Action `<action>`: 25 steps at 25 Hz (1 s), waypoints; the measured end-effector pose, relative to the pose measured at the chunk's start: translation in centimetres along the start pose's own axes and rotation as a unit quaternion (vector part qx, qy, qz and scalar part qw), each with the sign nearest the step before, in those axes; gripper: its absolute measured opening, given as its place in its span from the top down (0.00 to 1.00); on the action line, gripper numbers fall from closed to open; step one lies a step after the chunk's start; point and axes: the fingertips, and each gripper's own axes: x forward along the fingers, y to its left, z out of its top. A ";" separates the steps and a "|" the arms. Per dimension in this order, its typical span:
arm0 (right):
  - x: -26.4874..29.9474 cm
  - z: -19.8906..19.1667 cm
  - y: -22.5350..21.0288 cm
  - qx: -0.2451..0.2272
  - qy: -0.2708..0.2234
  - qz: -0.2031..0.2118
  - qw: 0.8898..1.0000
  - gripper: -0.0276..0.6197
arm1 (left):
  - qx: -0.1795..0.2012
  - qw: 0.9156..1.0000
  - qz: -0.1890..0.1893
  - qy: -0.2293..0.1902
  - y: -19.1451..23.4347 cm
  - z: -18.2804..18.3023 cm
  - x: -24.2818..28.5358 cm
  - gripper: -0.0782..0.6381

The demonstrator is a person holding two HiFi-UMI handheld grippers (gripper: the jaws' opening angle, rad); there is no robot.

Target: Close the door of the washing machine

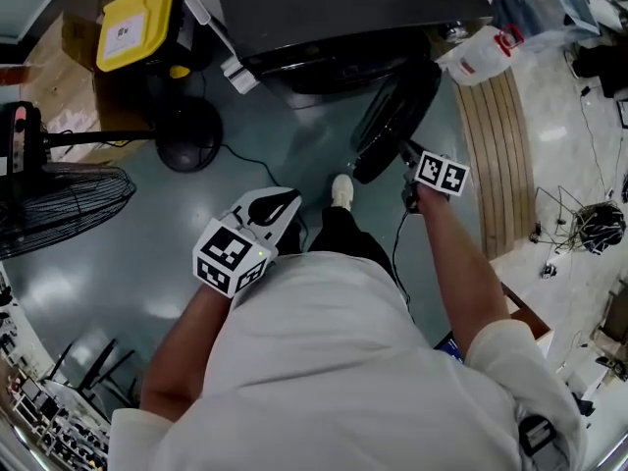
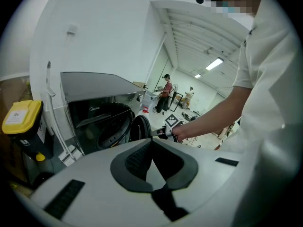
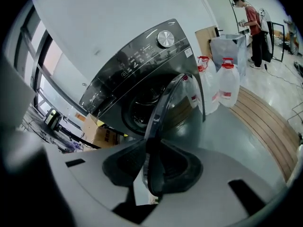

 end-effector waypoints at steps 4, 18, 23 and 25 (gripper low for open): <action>1.3 0.4 1.5 0.017 -0.003 0.007 1.000 0.80 | -0.009 1.000 0.012 -0.007 0.7 -0.1 -0.8 0.86; 6.4 2.9 6.6 0.022 0.011 0.039 0.999 0.82 | -0.036 0.998 0.045 -0.017 2.8 -0.6 -2.8 0.86; 8.1 4.1 8.0 0.020 0.011 0.049 0.999 0.82 | -0.046 0.997 0.059 -0.022 3.7 -0.6 -3.5 0.86; 8.8 4.5 8.6 0.016 0.012 0.052 0.998 0.82 | -0.051 0.996 0.065 -0.023 4.1 -0.7 -3.7 0.86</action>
